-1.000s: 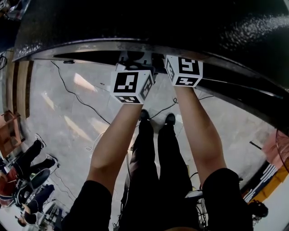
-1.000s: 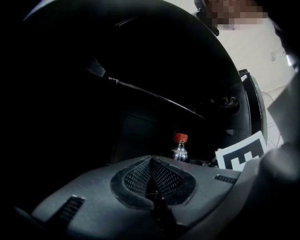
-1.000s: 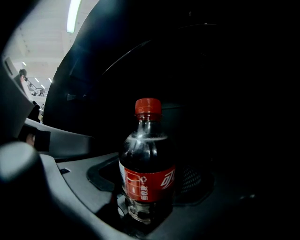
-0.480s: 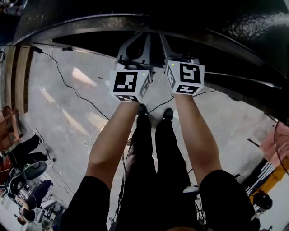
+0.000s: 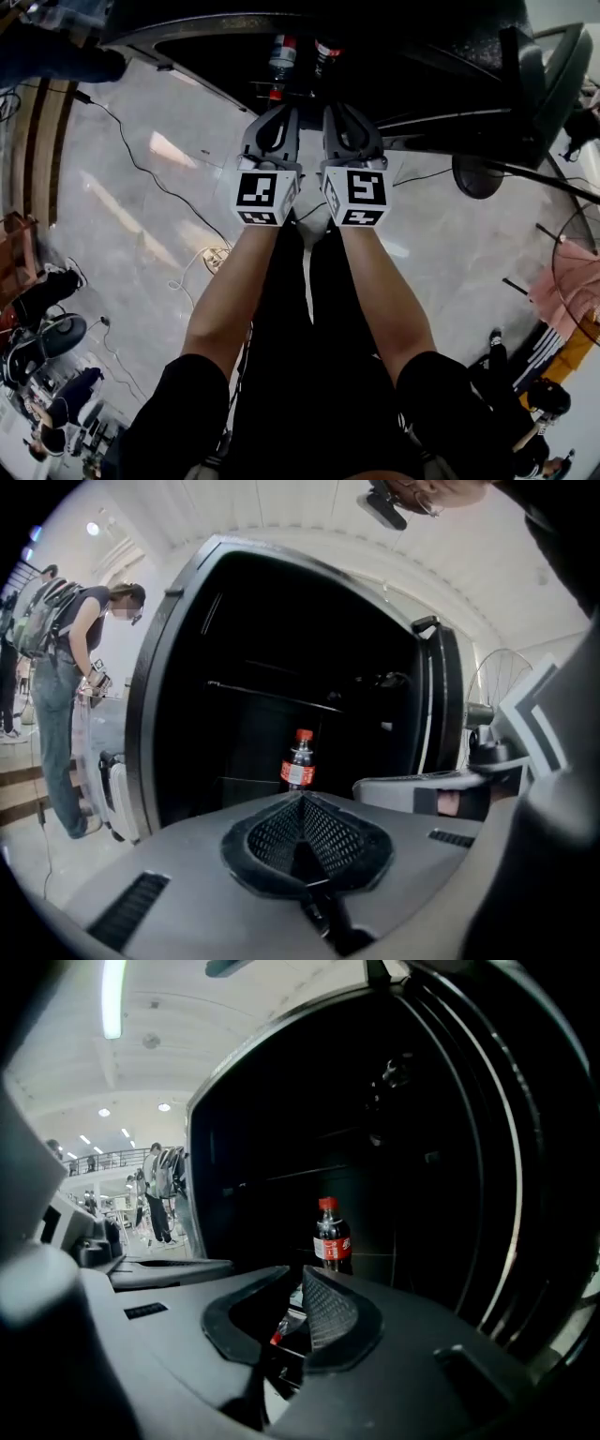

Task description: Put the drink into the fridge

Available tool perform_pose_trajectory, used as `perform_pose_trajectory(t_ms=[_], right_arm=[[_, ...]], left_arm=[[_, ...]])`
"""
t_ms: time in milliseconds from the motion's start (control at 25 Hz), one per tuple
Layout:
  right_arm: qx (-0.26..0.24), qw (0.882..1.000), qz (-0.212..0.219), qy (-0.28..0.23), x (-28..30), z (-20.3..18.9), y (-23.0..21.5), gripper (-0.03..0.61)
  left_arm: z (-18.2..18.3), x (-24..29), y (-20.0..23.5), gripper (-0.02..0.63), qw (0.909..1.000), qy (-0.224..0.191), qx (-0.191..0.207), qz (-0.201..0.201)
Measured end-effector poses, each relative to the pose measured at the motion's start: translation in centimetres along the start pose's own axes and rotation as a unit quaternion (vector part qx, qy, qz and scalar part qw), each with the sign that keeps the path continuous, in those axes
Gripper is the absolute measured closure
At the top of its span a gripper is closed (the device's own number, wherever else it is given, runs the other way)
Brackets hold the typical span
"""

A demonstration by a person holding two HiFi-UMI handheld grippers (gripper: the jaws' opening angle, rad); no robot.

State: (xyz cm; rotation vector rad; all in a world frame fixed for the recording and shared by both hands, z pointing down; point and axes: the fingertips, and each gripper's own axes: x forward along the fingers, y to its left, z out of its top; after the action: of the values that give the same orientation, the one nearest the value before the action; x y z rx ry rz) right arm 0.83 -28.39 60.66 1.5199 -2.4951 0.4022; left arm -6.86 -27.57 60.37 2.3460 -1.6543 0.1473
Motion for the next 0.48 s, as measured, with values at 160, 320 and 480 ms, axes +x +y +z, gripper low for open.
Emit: perform_pose_trajectory(t_ms=[160,320,480], right_arm=[[0.017,1.000,0.005,0.011,-4.8,1.5,1.6,0.543],[0.026,0.999,0.031,0.027,-9.9,3.8,3.3,0.552],[0.005,0.999,0.044,0.020,-14.7,7.3,4.2,0.554]], left_arm=[[1.9,-3.8,-2.4,0.598,0.9999,0.006,-0.012,-0.006],[5.2,-8.3,-5.4,0.598,0.9993,0.013,-0.031,-0.016],[8.9,-12.2,-7.1,0.598,0.9992,0.016,-0.029,-0.021]])
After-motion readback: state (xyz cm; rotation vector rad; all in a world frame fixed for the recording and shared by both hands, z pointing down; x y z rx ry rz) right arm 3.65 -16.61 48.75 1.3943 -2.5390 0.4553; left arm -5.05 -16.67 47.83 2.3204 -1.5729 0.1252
